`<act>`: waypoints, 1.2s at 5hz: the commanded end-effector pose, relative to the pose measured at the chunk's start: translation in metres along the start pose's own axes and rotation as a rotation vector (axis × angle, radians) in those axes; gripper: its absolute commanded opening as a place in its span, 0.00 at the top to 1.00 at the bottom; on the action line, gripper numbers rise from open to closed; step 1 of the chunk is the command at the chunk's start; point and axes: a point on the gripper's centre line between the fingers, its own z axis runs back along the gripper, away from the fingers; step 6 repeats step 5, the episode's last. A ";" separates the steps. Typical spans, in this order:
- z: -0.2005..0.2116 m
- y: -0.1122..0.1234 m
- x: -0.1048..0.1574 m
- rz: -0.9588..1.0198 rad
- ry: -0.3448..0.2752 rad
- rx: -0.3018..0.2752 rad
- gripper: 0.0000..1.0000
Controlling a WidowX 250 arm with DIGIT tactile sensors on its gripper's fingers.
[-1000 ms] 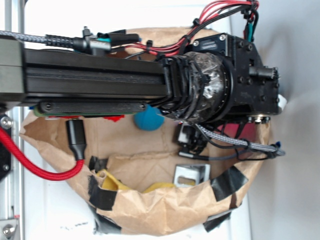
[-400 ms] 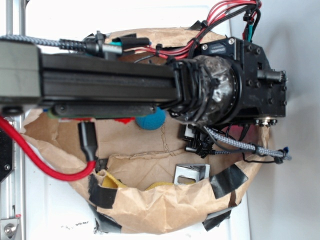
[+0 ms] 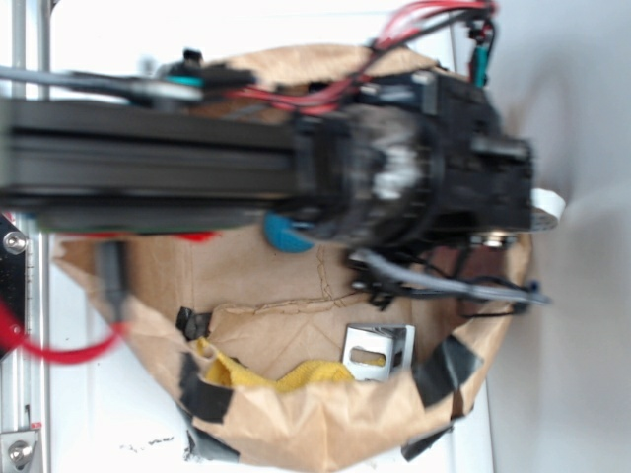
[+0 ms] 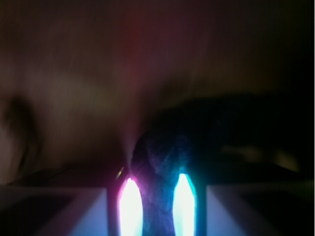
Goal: Grab the blue rope.
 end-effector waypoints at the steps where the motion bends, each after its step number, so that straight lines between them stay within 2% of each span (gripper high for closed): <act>1: 0.083 0.028 -0.024 0.080 -0.073 -0.061 1.00; 2: 0.105 0.020 -0.035 0.087 -0.078 -0.011 1.00; 3: 0.123 0.009 -0.047 0.070 -0.110 0.035 1.00; 4: 0.135 0.005 -0.056 0.071 -0.141 0.030 1.00; 5: 0.130 -0.001 -0.054 0.055 -0.096 0.110 1.00; 6: 0.130 -0.001 -0.054 0.055 -0.096 0.110 1.00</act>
